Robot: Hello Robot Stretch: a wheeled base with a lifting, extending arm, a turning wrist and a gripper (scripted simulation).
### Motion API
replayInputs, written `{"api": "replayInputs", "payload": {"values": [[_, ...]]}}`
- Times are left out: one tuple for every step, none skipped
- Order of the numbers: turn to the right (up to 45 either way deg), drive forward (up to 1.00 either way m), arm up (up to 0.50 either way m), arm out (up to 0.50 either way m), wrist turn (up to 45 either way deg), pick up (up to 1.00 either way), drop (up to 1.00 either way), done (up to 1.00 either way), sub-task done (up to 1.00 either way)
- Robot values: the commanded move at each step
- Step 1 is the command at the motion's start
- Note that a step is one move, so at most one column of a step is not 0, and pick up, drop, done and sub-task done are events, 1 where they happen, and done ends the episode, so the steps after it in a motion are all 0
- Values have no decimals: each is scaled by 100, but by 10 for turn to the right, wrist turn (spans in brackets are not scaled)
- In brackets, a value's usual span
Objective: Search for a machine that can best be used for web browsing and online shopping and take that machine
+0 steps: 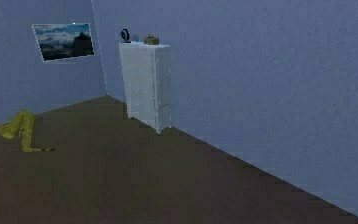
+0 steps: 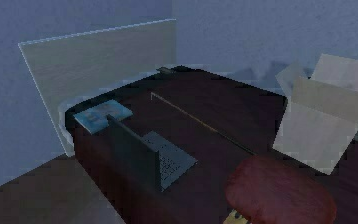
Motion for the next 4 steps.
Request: {"api": "replayInputs", "payload": {"values": [[0,0,0,26,0,0,0,0,0],[0,0,0,0,450,0,0,0,0],[0,0,0,0,450,0,0,0,0],[0,0,0,0,450,0,0,0,0]]}}
